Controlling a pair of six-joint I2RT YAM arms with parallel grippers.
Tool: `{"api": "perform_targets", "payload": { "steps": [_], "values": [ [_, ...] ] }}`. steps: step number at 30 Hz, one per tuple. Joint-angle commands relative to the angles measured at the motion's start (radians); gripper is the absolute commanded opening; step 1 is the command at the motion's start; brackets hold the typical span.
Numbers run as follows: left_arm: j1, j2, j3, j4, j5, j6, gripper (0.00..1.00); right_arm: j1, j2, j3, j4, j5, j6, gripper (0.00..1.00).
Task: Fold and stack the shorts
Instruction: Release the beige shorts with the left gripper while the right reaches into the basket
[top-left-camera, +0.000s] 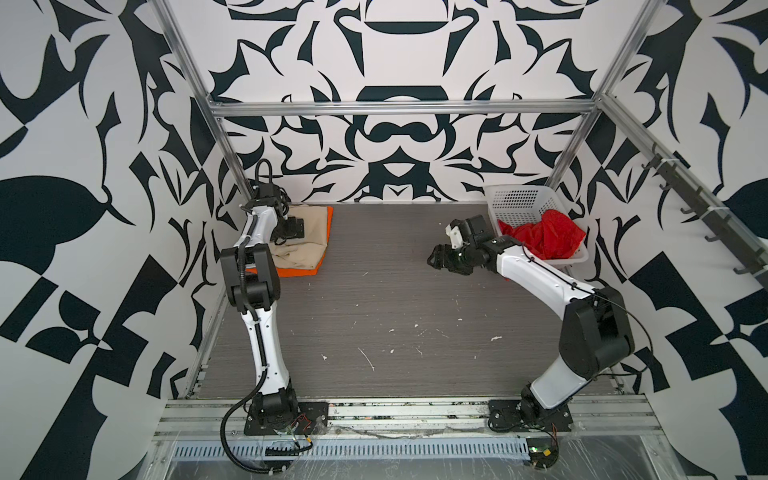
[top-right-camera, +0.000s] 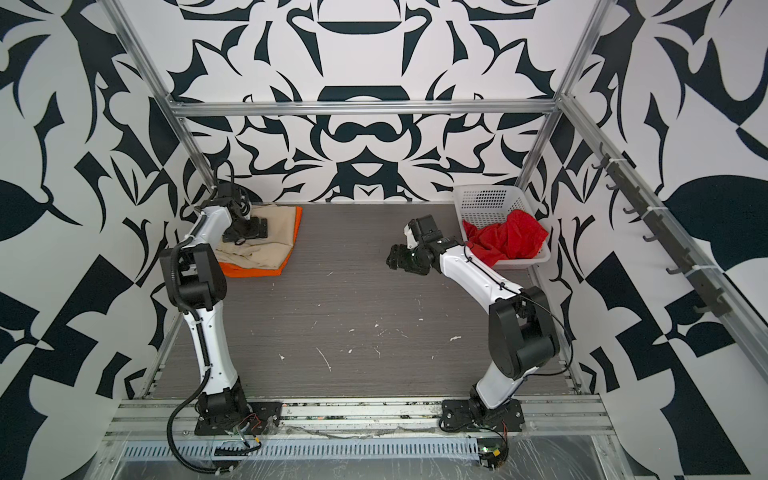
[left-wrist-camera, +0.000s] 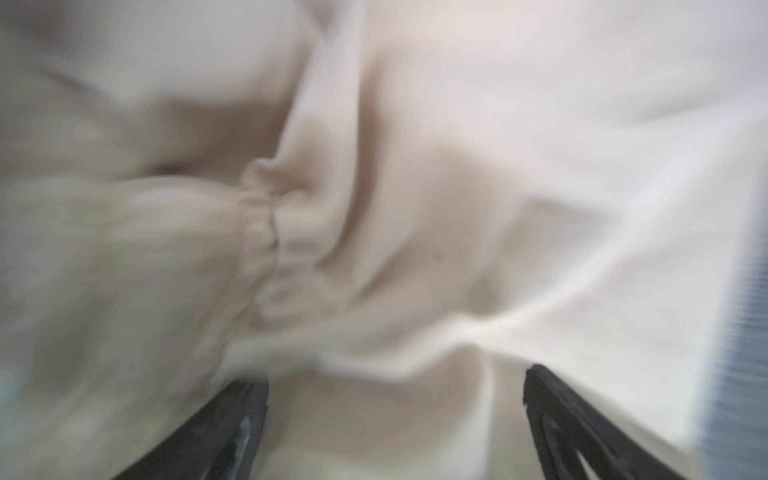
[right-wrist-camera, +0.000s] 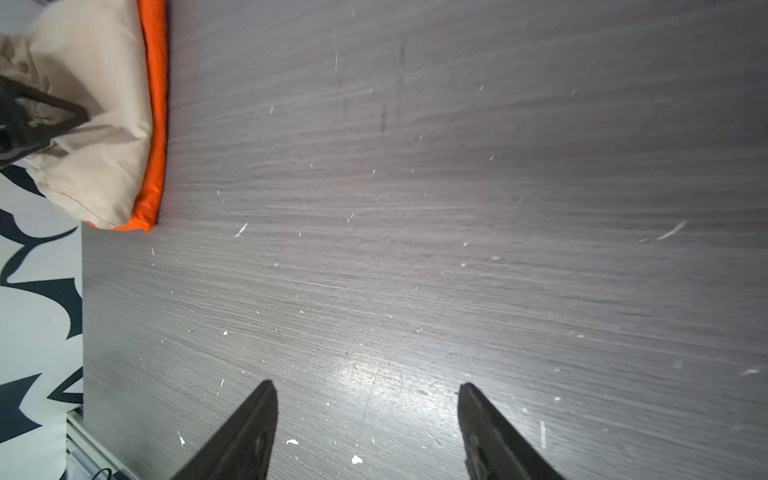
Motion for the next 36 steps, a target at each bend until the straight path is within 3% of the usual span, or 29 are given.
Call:
{"api": "perform_targets", "payload": {
  "steps": [1,5,9,11,17,25,31,34,35,36],
  "values": [
    [-0.059,-0.21,0.035,-0.019,0.025,-0.025,0.99,-0.092,-0.052,0.099,-0.076,0.005,-0.066,0.73],
    [-0.139,-0.351,-0.065,0.018,0.059,-0.064,1.0,-0.2,-0.036,0.231,-0.227,0.115,-0.185,0.75],
    [-0.241,-0.482,-0.293,0.14,0.082,-0.102,0.99,-0.306,0.039,0.417,-0.398,0.304,-0.304,0.79],
    [-0.285,-0.515,-0.383,0.188,0.072,-0.124,1.0,-0.356,0.085,0.489,-0.451,0.34,-0.323,0.81],
    [-0.347,-0.49,-0.492,0.194,0.105,-0.182,1.0,-0.46,0.25,0.658,-0.582,0.334,-0.327,0.87],
    [-0.374,-0.463,-0.53,0.194,0.128,-0.193,1.0,-0.527,0.5,0.823,-0.59,0.275,-0.303,0.88],
    [-0.375,-0.468,-0.558,0.212,0.122,-0.212,0.99,-0.541,0.659,0.885,-0.549,0.16,-0.287,0.88],
    [-0.375,-0.46,-0.567,0.22,0.127,-0.221,0.99,-0.546,0.737,0.911,-0.53,0.131,-0.276,0.81],
    [-0.375,-0.457,-0.567,0.22,0.125,-0.222,0.99,-0.547,0.755,0.915,-0.522,0.127,-0.276,0.74],
    [-0.376,-0.456,-0.568,0.22,0.126,-0.225,0.99,-0.549,0.77,0.918,-0.512,0.126,-0.276,0.58]
  ]
}}
